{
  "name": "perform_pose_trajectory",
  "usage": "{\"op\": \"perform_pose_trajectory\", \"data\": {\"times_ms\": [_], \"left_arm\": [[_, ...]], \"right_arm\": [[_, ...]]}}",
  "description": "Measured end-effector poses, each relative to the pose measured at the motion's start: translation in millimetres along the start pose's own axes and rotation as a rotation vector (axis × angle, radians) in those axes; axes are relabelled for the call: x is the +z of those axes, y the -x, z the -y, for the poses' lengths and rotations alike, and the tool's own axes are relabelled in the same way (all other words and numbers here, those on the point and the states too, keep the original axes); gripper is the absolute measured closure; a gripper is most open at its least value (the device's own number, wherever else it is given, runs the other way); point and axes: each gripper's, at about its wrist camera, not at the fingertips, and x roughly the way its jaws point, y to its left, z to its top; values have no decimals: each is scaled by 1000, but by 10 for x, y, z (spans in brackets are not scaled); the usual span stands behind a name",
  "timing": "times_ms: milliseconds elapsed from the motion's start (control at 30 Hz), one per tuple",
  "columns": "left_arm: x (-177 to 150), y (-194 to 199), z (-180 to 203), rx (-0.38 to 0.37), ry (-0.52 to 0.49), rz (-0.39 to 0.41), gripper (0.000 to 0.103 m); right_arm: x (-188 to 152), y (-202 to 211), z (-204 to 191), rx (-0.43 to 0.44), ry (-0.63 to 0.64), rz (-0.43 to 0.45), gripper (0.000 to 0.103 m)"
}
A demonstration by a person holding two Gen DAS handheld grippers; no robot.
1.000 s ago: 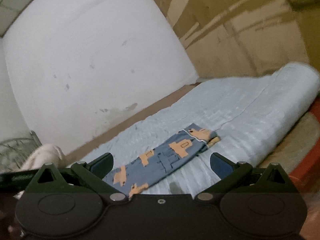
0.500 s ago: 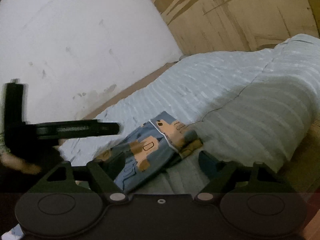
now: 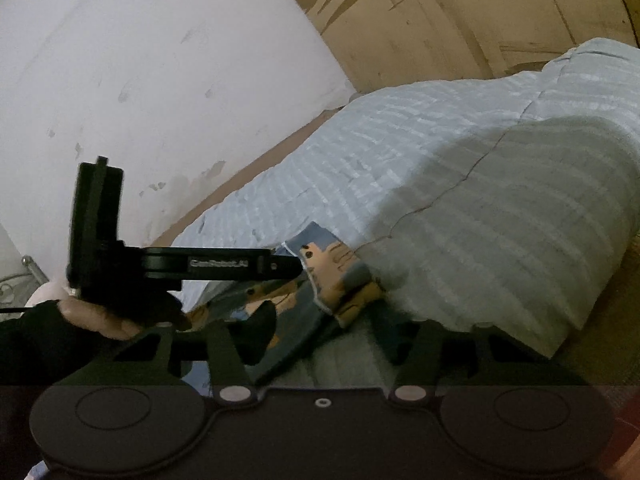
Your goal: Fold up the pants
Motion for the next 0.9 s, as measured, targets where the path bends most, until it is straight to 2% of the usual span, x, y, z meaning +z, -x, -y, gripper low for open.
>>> {"op": "perform_pose_trajectory", "data": {"times_ms": [167,233,300,367,467,700,833,867,900], "left_arm": [[129,152,39,-61,80,-14,1],[185,208,39,-105,127,-29,1],[243,250,44,-170,170,-50,1],[294,275,64,-238,205,-72,1],[368,244,107,-282,237,-131,5],[449,122,239,-199,210,-241,17],[427,186,325,-147,141,-264,26],[416,212,333,-133,128,-265,34],[405,235,335,-120,119,-267,49]], "right_arm": [[-8,-40,-9,-26,-3,32,69],[-9,-52,-35,-34,18,39,78],[-20,-53,-76,-42,56,48,82],[-51,-42,-181,-69,155,67,85],[-125,-12,-417,-117,349,104,86],[-344,-31,-868,-207,760,142,86],[-456,-13,-1027,-204,904,151,87],[-480,-15,-1054,-198,925,150,87],[-501,4,-1088,-195,941,148,87]]}}
